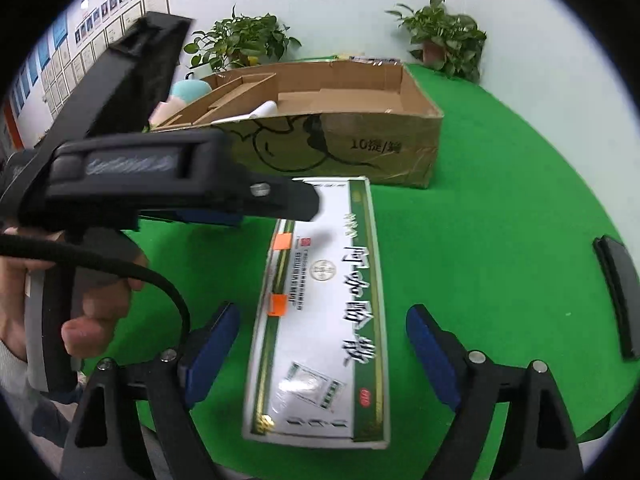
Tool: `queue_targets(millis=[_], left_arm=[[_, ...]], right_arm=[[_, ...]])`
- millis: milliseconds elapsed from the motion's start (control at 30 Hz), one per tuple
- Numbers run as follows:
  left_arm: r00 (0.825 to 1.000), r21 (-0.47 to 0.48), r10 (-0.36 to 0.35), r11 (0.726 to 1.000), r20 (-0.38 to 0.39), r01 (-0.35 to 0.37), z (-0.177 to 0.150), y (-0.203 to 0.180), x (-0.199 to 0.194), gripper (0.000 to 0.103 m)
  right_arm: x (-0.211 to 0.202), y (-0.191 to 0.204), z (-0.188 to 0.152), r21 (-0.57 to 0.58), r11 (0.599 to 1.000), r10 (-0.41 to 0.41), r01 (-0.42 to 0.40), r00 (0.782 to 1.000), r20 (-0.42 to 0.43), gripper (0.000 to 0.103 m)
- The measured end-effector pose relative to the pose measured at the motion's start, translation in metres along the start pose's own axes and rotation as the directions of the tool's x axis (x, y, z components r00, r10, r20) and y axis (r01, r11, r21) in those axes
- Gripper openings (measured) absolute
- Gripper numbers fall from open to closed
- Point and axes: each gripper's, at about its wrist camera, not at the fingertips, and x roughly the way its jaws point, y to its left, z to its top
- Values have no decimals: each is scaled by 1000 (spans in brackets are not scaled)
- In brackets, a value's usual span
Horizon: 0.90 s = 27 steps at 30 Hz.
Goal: Organize objects
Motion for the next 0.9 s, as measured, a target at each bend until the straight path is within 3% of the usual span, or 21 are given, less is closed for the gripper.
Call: queue_targets(millis=[133,500,567,600,633,667,767,900], left_arm=[[1000,-33,-6,999,-24,6,11,2,9,96],[999,6,-32,999,-38,33,-16,-14,5,87],[998,-6,-40,999,-55,40,-10,-11,8,76],[997,-19,-50,999,-66,49,-6,-8,9,72],[995,-29,-63,998,-71,62,-2,-7,12,72],[995,-32,-72,997,-72,70,0,-6,14,72],[995,-30,-70,997,-72,68,-3,-8,16,69],[992,-52,-102,994,-74,98,-16,-10,16,64]], right_arm=[[1,4,-7,-15,1000,-13,13,1000,-10,85],[-1,19,-2,-24,999,-32,33,999,26,83],[-1,20,0,-29,998,-53,54,998,42,80],[0,20,2,-34,997,-67,68,997,41,73],[2,20,3,-35,996,-83,84,996,36,62],[2,18,3,-27,996,-85,86,996,31,62],[-3,13,1,11,998,-61,61,998,15,62],[-15,-4,-5,144,989,43,-43,999,3,62]])
